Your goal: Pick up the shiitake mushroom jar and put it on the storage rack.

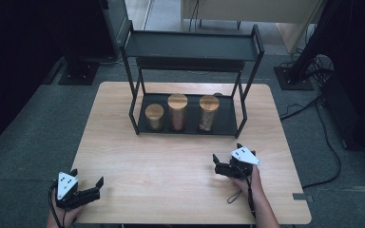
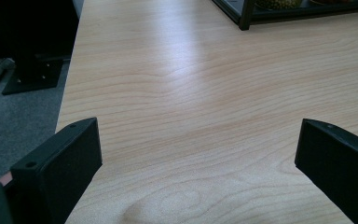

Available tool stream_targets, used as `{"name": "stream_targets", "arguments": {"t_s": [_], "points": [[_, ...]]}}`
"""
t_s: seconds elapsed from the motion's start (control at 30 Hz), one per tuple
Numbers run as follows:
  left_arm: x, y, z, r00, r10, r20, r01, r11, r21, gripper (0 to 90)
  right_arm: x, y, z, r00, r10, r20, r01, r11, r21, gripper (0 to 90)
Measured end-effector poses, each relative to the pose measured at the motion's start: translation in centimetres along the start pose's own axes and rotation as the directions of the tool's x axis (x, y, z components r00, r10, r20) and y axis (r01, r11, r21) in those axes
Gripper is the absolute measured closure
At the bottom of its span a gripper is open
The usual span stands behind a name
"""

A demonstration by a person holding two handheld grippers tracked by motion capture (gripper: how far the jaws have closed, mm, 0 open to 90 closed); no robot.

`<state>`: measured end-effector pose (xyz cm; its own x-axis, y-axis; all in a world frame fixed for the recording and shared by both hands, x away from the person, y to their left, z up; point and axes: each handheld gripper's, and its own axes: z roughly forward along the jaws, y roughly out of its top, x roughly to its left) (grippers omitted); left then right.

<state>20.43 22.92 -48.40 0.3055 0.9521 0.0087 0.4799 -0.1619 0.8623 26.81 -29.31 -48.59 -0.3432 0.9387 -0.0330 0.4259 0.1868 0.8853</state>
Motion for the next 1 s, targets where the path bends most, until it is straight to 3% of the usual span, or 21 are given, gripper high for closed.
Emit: {"name": "stream_targets", "arguments": {"t_s": [0.33,1.0], "points": [[-0.1,0.0,0.0,1.0,0.003,-0.005,-0.003,1.0,-0.001,0.6,-0.7,-0.7,-1.4,1.0,-0.001,-0.008,0.001,1.0,0.011,0.0],[0.0,0.0,0.0,1.0,-0.002,0.002,0.002,1.0,0.001,0.6,-3.5,-2.6,-5.1,0.998,0.043,0.046,-0.044,0.999,0.017,0.0]]}}
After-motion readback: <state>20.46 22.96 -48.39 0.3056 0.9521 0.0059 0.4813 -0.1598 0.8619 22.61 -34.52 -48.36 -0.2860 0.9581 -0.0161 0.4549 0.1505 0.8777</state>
